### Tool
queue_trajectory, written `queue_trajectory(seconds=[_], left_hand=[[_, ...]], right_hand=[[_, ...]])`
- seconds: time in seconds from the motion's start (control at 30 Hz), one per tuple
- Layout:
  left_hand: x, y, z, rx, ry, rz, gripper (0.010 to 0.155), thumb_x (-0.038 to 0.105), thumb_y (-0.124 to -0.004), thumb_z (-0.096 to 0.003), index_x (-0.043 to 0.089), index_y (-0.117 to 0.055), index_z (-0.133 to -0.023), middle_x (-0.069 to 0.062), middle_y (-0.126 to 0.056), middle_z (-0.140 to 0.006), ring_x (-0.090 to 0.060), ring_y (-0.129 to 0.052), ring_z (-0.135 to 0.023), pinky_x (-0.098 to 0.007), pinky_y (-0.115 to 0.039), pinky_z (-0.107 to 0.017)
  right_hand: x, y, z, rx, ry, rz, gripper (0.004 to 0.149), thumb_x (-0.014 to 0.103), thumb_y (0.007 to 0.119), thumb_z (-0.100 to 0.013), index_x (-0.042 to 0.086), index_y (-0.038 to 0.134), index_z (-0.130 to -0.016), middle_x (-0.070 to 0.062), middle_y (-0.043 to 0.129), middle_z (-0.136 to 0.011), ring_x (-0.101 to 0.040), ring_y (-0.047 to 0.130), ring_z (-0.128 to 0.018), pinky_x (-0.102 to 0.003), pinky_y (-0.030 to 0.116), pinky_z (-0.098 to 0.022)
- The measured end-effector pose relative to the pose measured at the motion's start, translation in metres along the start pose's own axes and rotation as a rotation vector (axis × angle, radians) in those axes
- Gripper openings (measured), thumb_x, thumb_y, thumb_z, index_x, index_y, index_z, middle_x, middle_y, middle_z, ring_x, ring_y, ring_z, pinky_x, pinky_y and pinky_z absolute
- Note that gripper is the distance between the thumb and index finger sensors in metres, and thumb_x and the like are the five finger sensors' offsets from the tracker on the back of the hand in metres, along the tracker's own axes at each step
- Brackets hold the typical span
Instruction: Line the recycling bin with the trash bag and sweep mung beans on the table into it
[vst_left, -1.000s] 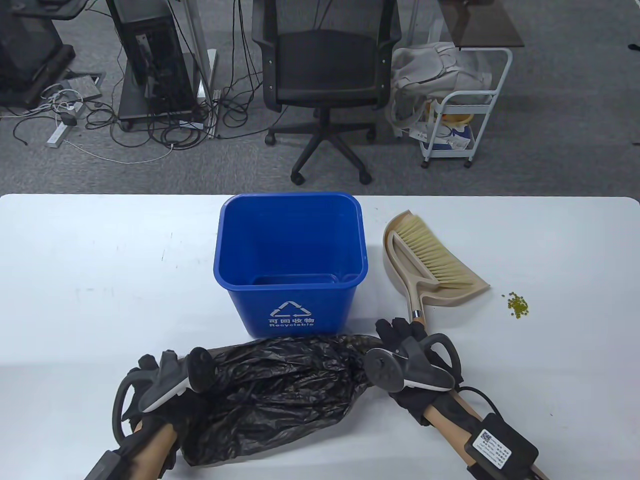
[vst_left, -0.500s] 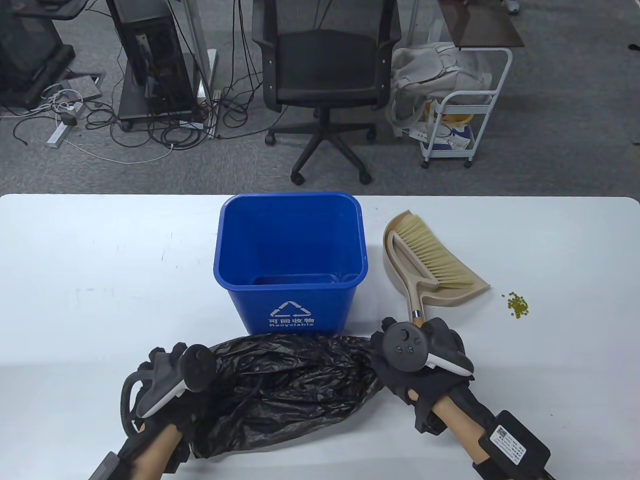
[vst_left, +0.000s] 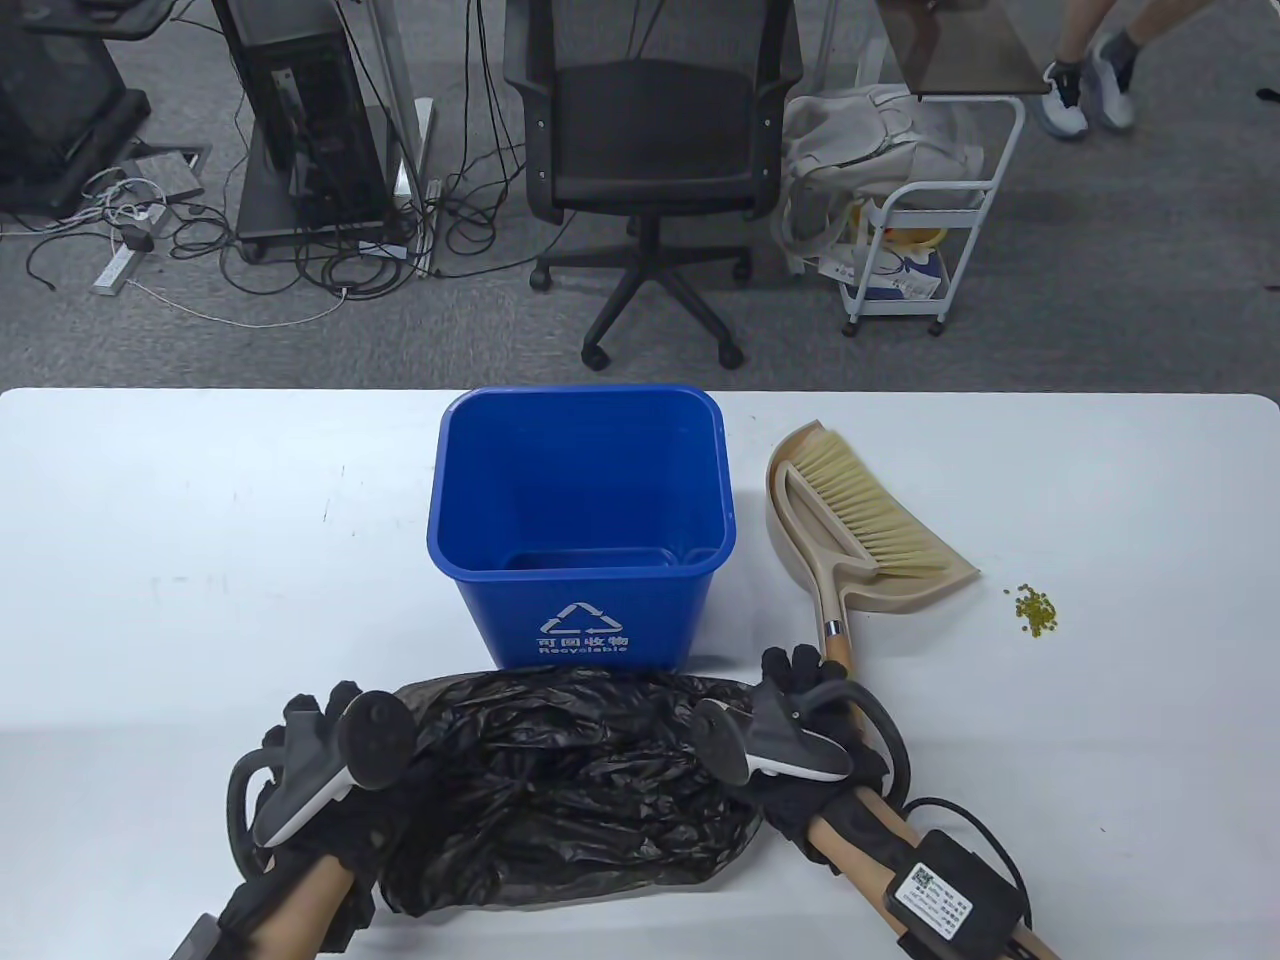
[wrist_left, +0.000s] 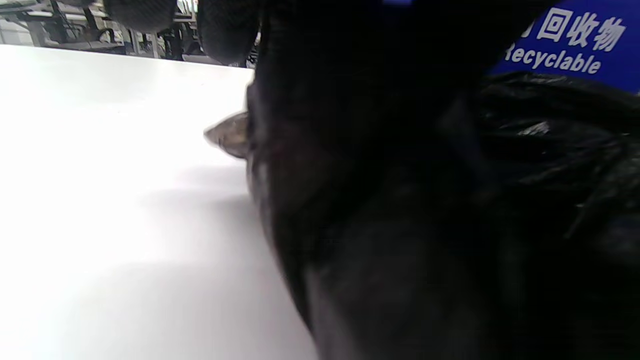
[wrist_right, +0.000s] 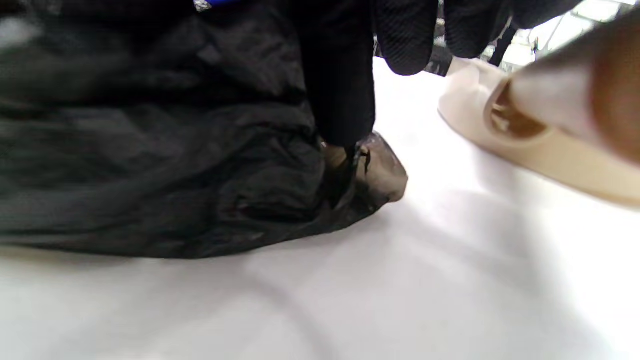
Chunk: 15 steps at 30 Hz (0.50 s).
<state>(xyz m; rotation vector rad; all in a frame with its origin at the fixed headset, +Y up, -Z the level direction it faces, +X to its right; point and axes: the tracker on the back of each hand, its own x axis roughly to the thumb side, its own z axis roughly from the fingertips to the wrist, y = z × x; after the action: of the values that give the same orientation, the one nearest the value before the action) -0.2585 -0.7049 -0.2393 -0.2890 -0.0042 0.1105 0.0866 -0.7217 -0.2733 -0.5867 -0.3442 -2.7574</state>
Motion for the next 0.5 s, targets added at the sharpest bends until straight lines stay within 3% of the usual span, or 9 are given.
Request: queue_trajectory(seconds=[0.03, 0.13, 0.3, 0.37, 0.47, 0.5], left_hand=[[-0.002, 0.0, 0.002, -0.021, -0.009, 0.003, 0.081, 0.058, -0.081, -0.0455, -0.011, -0.09, -0.089, -0.039, -0.046, -0.118, -0.08, -0.035, -0.098, -0.087, -0.037, -0.065], [-0.004, -0.007, 0.003, -0.102, -0.042, -0.006, 0.096, 0.066, -0.082, -0.0407, -0.014, -0.085, -0.094, -0.039, -0.038, -0.12, -0.08, -0.026, -0.099, -0.089, -0.031, -0.065], [0.001, -0.029, -0.006, -0.229, -0.043, -0.125, 0.095, 0.065, -0.09, -0.0365, -0.011, -0.086, -0.094, -0.038, -0.035, -0.121, -0.078, -0.023, -0.1, -0.089, -0.029, -0.065], [0.003, -0.035, -0.011, -0.232, -0.037, -0.143, 0.082, 0.057, -0.095, -0.0371, -0.008, -0.092, -0.086, -0.037, -0.039, -0.12, -0.078, -0.026, -0.1, -0.088, -0.031, -0.065], [0.006, -0.034, -0.015, -0.185, -0.039, -0.178, 0.042, 0.034, -0.098, -0.0416, 0.0, -0.103, -0.065, -0.032, -0.056, -0.117, -0.075, -0.038, -0.1, -0.086, -0.037, -0.065], [0.006, -0.03, -0.014, -0.17, -0.039, -0.167, 0.039, 0.032, -0.097, -0.0427, -0.001, -0.103, -0.063, -0.031, -0.058, -0.116, -0.075, -0.04, -0.1, -0.086, -0.038, -0.066]], right_hand=[[0.002, -0.001, -0.001, -0.025, 0.012, 0.022, 0.062, 0.047, 0.086, -0.042, -0.005, 0.096, -0.075, -0.04, 0.058, -0.108, -0.069, 0.051, -0.094, -0.076, 0.047, -0.063], [0.004, -0.003, -0.006, -0.053, 0.024, 0.038, 0.043, 0.037, 0.089, -0.043, 0.0, 0.101, -0.061, -0.035, 0.068, -0.105, -0.065, 0.058, -0.094, -0.074, 0.051, -0.063], [-0.006, -0.013, -0.009, -0.084, 0.051, -0.031, 0.04, 0.033, 0.089, -0.043, -0.003, 0.101, -0.055, -0.033, 0.075, -0.101, -0.063, 0.063, -0.093, -0.073, 0.054, -0.062], [-0.011, -0.02, -0.007, -0.122, 0.059, -0.063, 0.039, 0.032, 0.089, -0.043, -0.004, 0.101, -0.054, -0.033, 0.075, -0.101, -0.063, 0.064, -0.092, -0.073, 0.054, -0.062], [-0.02, -0.033, 0.001, -0.19, 0.071, -0.069, 0.039, 0.032, 0.089, -0.043, -0.005, 0.101, -0.053, -0.033, 0.076, -0.1, -0.063, 0.064, -0.092, -0.074, 0.055, -0.062], [-0.023, -0.038, 0.005, -0.213, 0.075, -0.067, 0.039, 0.031, 0.089, -0.043, -0.005, 0.1, -0.053, -0.033, 0.076, -0.1, -0.063, 0.064, -0.092, -0.074, 0.055, -0.062]])
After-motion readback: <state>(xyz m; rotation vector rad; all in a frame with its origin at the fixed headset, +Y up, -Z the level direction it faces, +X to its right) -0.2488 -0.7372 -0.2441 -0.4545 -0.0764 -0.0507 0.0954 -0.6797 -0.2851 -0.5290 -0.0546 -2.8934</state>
